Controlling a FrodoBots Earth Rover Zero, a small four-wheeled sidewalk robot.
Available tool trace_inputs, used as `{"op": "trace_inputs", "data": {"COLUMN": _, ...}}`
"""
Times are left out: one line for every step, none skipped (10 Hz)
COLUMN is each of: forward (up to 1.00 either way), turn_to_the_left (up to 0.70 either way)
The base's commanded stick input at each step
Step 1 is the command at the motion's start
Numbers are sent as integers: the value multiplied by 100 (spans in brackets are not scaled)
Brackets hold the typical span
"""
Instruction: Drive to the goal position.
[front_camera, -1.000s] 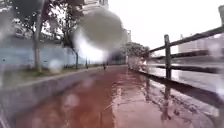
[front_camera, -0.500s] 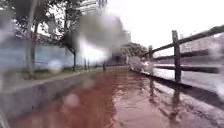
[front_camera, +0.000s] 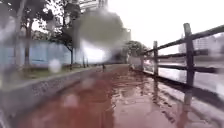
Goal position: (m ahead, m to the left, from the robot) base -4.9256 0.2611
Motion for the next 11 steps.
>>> {"op": "trace_inputs", "data": {"forward": 100, "turn_to_the_left": 0}}
{"op": "trace_inputs", "data": {"forward": 100, "turn_to_the_left": 0}}
{"op": "trace_inputs", "data": {"forward": 100, "turn_to_the_left": 0}}
{"op": "trace_inputs", "data": {"forward": 100, "turn_to_the_left": 0}}
{"op": "trace_inputs", "data": {"forward": 100, "turn_to_the_left": 0}}
{"op": "trace_inputs", "data": {"forward": 100, "turn_to_the_left": 0}}
{"op": "trace_inputs", "data": {"forward": 100, "turn_to_the_left": 0}}
{"op": "trace_inputs", "data": {"forward": 100, "turn_to_the_left": 0}}
{"op": "trace_inputs", "data": {"forward": 100, "turn_to_the_left": 0}}
{"op": "trace_inputs", "data": {"forward": 100, "turn_to_the_left": 0}}
{"op": "trace_inputs", "data": {"forward": 100, "turn_to_the_left": 0}}
